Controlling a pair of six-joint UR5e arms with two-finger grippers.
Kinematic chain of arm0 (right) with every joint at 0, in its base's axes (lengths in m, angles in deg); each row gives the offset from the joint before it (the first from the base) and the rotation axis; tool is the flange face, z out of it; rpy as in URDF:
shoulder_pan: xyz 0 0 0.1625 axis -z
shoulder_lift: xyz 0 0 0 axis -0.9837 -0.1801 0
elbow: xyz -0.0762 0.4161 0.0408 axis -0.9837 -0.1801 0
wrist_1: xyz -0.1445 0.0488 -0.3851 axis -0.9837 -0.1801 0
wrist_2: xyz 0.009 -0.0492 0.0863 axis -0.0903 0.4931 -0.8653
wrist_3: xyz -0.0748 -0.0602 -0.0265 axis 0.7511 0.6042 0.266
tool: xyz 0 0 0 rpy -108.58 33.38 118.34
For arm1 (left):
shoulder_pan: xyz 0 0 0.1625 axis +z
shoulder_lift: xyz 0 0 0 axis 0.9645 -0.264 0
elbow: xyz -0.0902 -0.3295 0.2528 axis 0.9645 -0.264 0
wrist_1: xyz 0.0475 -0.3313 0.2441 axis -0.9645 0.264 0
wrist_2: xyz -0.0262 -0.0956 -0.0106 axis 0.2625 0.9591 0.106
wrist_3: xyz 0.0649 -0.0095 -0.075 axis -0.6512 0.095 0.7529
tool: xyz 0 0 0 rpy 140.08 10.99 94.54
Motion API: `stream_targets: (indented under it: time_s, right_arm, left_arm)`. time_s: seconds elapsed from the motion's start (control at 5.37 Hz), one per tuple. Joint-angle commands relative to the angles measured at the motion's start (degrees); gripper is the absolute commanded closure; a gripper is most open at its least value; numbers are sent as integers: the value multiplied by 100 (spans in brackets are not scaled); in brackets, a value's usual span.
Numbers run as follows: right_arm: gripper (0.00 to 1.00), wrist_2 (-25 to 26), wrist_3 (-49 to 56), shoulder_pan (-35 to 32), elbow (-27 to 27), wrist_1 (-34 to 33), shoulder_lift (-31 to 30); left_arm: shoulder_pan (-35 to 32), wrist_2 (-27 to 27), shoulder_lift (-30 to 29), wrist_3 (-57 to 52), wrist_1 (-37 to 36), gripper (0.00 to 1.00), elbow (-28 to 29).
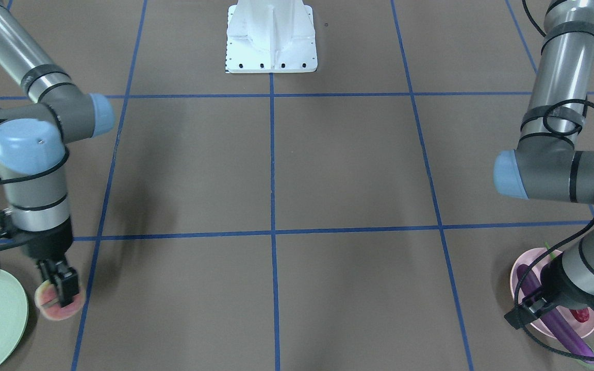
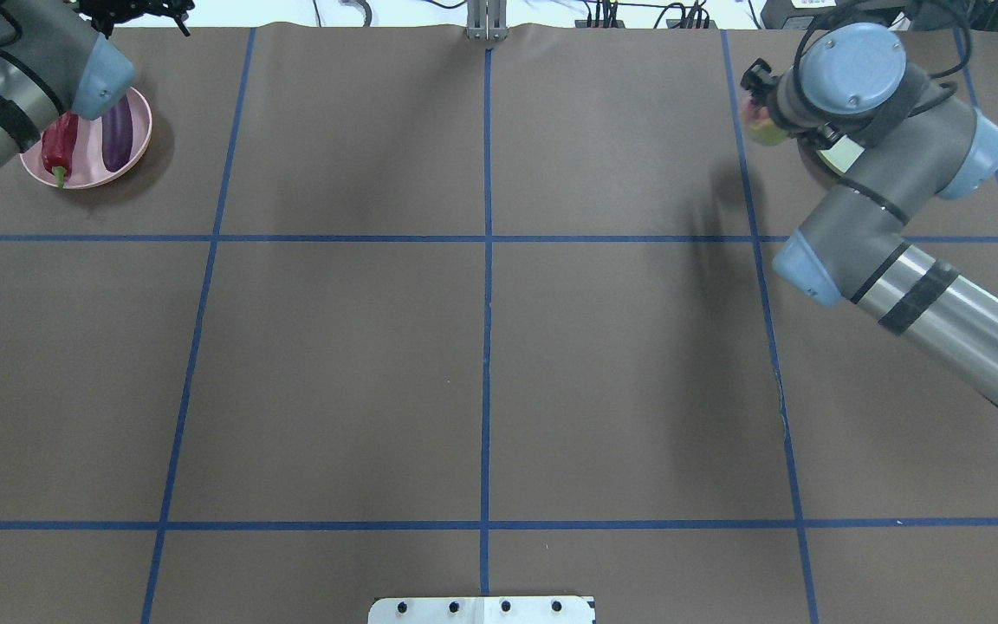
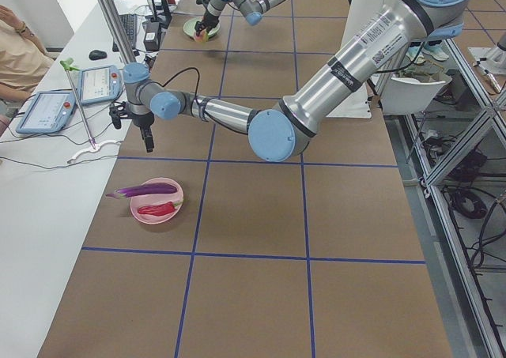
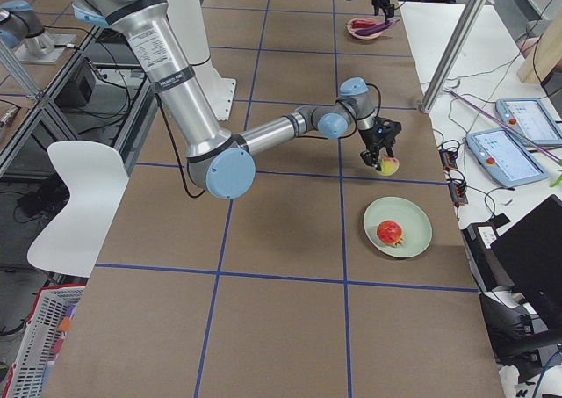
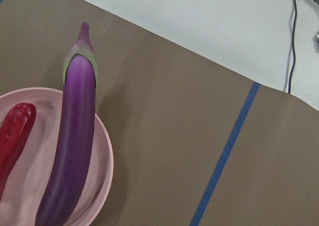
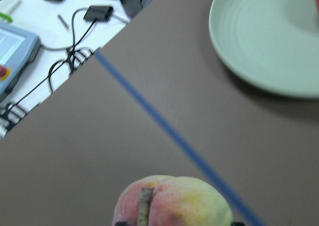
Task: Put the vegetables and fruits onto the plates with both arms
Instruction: 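Carry the peach to the green plate and release it with the right gripper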
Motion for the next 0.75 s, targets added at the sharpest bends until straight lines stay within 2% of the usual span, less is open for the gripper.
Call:
stream_targets:
  time_s: [0.0,0.37,0.56]
  right_arm:
    - [100,178,460,-253,-1096,716,45]
    - [100,363,496,-331,-1268,773,55]
    - [1,337,487,-367,-1233,782,55]
  left_arm:
    - [146,-11,30,169,10,0,-43]
    - [156,-11,39,170,18,0,-43]
    - [156,-2,39,178,10,0,-52]
